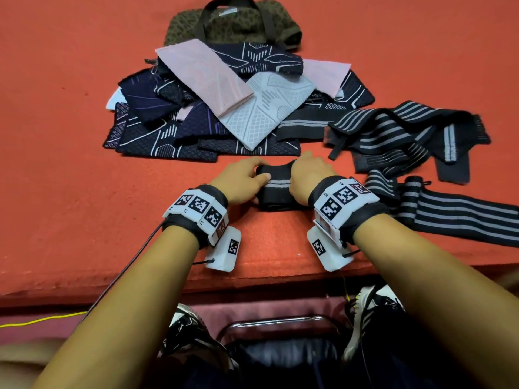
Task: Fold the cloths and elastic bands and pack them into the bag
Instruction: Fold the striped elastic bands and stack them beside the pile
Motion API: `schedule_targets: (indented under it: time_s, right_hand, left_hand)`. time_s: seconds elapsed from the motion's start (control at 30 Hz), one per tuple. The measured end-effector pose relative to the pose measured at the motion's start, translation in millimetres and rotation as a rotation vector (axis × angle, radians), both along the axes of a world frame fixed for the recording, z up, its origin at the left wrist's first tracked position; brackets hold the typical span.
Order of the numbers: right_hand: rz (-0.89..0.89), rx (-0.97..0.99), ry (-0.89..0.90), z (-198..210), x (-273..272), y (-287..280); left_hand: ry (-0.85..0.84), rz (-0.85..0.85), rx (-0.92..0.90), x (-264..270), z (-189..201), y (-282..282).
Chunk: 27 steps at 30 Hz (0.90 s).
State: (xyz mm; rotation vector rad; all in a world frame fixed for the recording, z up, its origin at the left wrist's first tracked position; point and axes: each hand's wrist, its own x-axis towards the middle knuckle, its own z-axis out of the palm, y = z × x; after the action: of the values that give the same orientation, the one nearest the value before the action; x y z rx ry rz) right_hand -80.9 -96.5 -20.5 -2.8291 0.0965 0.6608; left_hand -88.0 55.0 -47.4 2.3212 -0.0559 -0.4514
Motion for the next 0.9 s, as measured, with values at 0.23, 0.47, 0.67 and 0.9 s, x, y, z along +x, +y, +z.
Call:
schedule_targets:
  time_s: [0.23,0.47,0.67,0.9]
  right_hand:
    - [0.066,0.049,-0.059,0.0,-6.0,-0.7]
    - [0.137,0.129,-0.03,4.4,-0.1,3.0]
    - [0.218,0.301,-0.172,-5.6,-7.7,10.6]
    - [0.483,0.249,-0.102,-17.8,-16.9,26.0]
  left_hand:
    - [0.01,-0.112,0.091,-2.2,3.6,-4.7]
    - [-0.025,-0.153,0.128,-2.1,4.0,-6.1]
    - [-0.06,-0.072,0.144,-0.3,12.8,17.7]
    - [-0.117,0.03,0.183,-1.0,9.4,61.7]
